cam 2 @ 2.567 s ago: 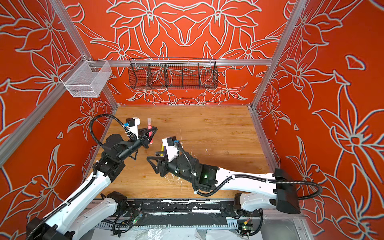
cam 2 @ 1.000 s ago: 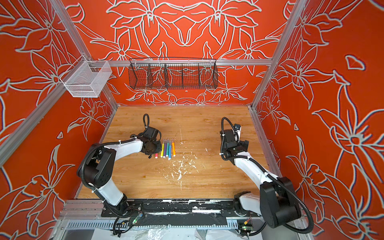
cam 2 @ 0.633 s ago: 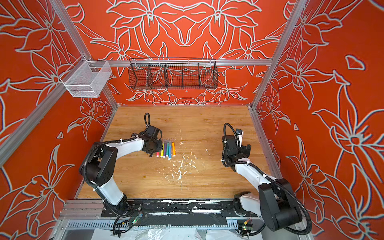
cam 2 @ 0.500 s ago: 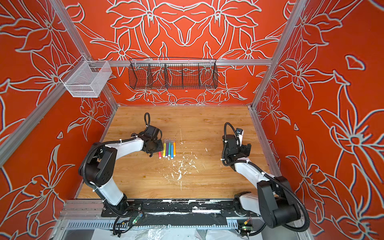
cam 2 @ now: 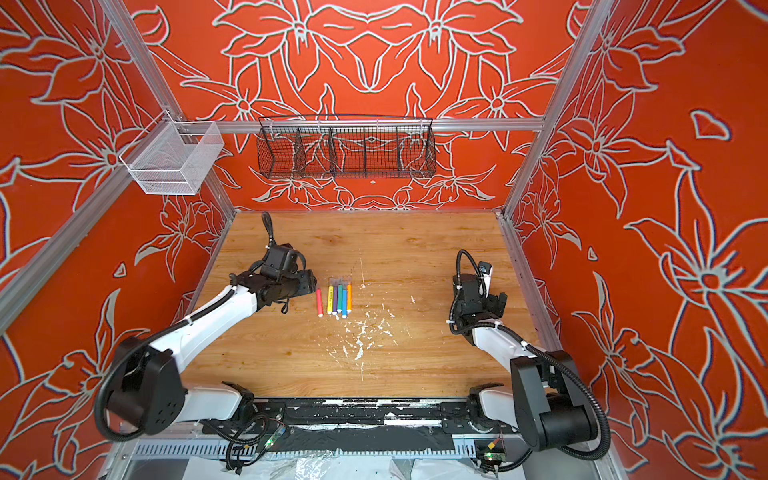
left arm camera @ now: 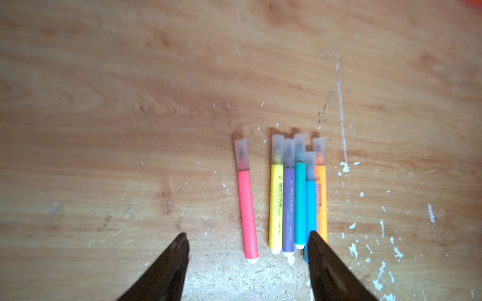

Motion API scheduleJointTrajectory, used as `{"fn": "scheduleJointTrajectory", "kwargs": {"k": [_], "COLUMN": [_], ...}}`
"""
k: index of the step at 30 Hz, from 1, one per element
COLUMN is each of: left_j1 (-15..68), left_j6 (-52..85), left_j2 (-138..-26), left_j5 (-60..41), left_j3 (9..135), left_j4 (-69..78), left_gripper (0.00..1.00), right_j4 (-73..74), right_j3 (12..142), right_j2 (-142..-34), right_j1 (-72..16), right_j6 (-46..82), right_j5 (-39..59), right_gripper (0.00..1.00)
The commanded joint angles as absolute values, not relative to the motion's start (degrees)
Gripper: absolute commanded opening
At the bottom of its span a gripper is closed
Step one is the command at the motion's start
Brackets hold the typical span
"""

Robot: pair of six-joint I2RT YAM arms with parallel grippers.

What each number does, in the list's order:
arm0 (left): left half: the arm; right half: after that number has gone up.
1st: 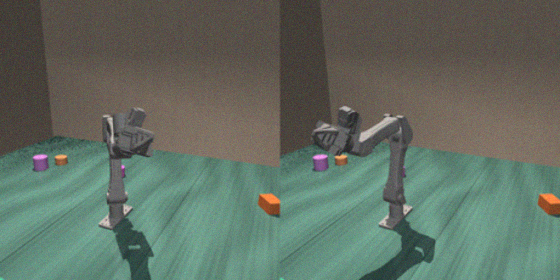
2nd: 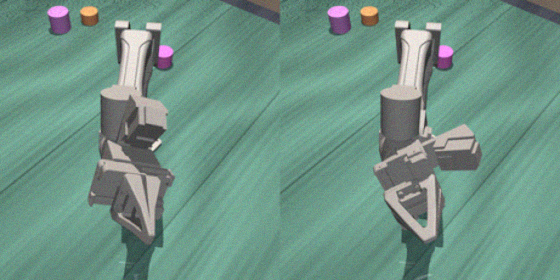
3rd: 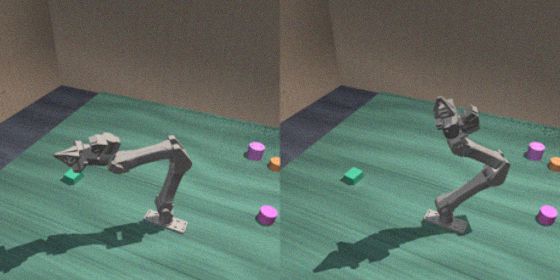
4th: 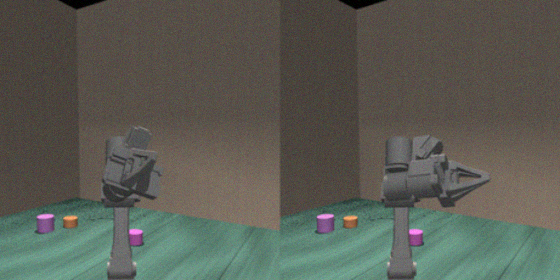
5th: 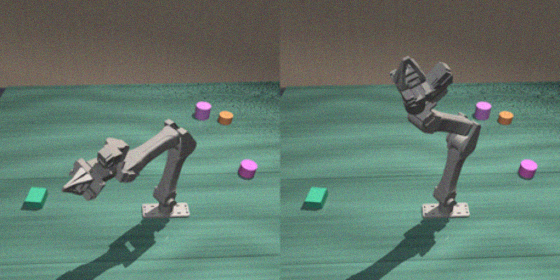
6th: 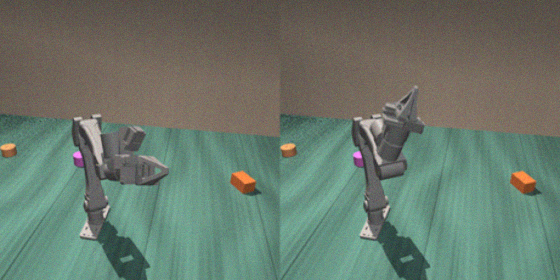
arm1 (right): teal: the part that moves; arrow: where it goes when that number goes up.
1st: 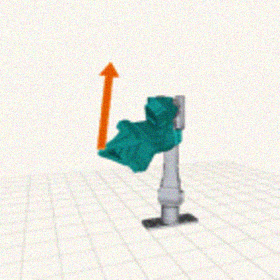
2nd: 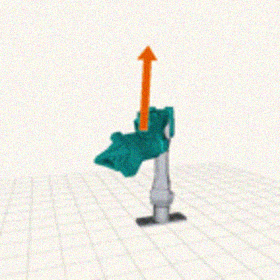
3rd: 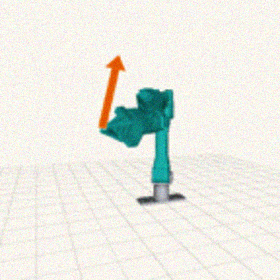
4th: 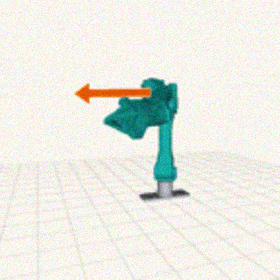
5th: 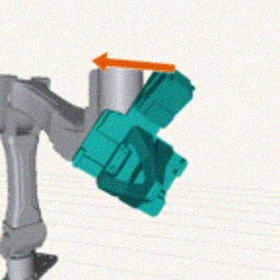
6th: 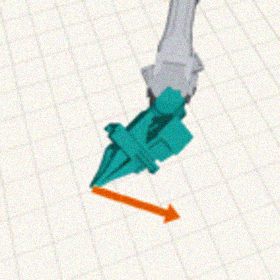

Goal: Insert the pens into the pen caps

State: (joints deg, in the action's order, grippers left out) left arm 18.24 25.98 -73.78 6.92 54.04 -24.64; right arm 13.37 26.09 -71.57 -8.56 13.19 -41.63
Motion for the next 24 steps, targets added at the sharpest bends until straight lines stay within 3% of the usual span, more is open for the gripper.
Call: {"fn": "scheduleJointTrajectory", "kwargs": {"k": [1,3,9,12,16,20,24], "left_j1": [17.88,17.93,17.92,16.74,12.61,11.69,11.57], "left_j6": [21.92,24.18,16.55,15.39,14.15,11.68,9.67], "left_j2": [-64.78,-58.65,-40.91,-36.91,-35.96,-43.98,-48.38], "left_j5": [15.25,21.76,37.48,48.83,44.13,43.79,37.49], "left_j3": [49.6,44.15,22.52,13.85,9.61,5.28,7.7], "left_j4": [-23.46,-19.98,0.4,9.99,15.55,29.17,29.53], "left_gripper": [0.77,0.89,1.0,0.98,0.99,0.98,0.98], "right_j4": [17.19,18.96,28.84,37.07,37.75,38.12,44.05], "right_j3": [25.43,25.16,20.8,16.64,16.48,17.14,15.03], "right_j2": [-71.4,-71.72,-69.63,-68.24,-68.45,-69.64,-71.26], "right_j1": [-7.95,-7.73,-7.47,-7.43,-7.46,-7.46,-7.46], "right_j6": [11.78,11.24,6.68,4.33,3.3,1.47,0.2], "right_j5": [-42.13,-42.62,-35.58,-29.82,-27.11,-22.83,-21.08], "right_gripper": [0.98,0.98,0.98,0.98,0.98,0.98,0.98]}}
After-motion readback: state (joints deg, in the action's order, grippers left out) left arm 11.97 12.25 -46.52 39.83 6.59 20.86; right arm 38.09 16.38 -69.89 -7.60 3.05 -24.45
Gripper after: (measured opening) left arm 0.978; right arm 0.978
